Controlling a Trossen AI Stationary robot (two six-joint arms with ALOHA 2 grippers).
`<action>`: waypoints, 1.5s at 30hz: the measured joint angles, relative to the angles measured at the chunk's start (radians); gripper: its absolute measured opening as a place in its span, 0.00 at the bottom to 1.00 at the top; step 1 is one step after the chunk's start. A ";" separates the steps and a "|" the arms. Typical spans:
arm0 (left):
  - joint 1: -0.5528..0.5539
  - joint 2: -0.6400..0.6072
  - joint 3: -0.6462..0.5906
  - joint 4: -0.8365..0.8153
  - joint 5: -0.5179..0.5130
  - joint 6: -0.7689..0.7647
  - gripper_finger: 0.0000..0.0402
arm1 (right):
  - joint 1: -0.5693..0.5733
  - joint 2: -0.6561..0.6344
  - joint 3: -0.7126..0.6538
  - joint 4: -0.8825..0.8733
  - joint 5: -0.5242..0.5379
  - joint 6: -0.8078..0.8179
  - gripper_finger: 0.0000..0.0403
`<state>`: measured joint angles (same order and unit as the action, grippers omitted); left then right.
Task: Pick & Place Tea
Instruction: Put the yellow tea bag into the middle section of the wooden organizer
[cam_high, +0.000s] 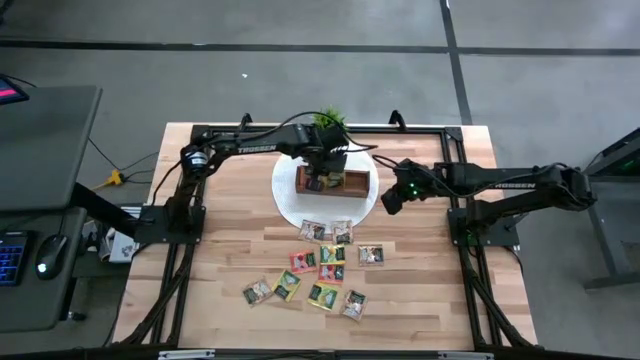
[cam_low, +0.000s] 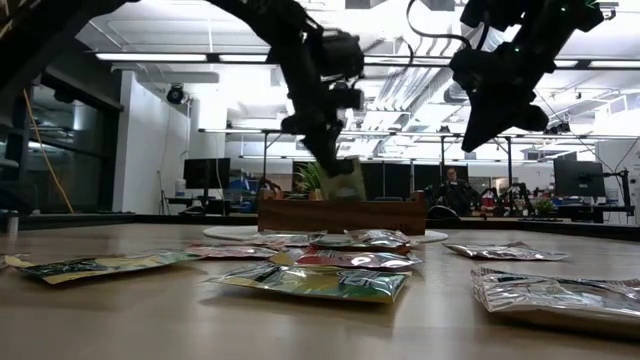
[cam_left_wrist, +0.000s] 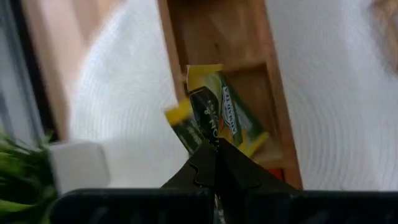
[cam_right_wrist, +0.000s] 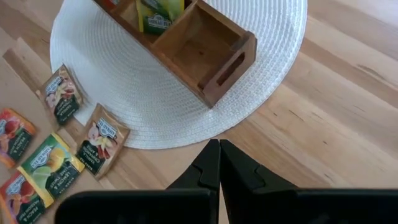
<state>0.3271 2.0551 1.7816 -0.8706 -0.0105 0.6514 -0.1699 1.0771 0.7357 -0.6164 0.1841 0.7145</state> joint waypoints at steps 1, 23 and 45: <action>0.000 0.003 -0.002 -0.018 0.000 0.000 0.00 | 0.000 0.000 0.000 0.000 0.000 -0.005 0.00; 0.000 -0.001 -0.001 -0.026 -0.037 -0.032 0.27 | 0.000 0.000 0.000 0.001 -0.024 -0.065 0.00; -0.080 -0.282 -0.312 -0.061 -0.030 -0.216 0.29 | 0.144 0.001 0.001 0.002 0.012 -0.059 0.00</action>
<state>0.2467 1.7727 1.4701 -0.9312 -0.0410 0.4352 -0.0260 1.0779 0.7364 -0.6142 0.1960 0.6552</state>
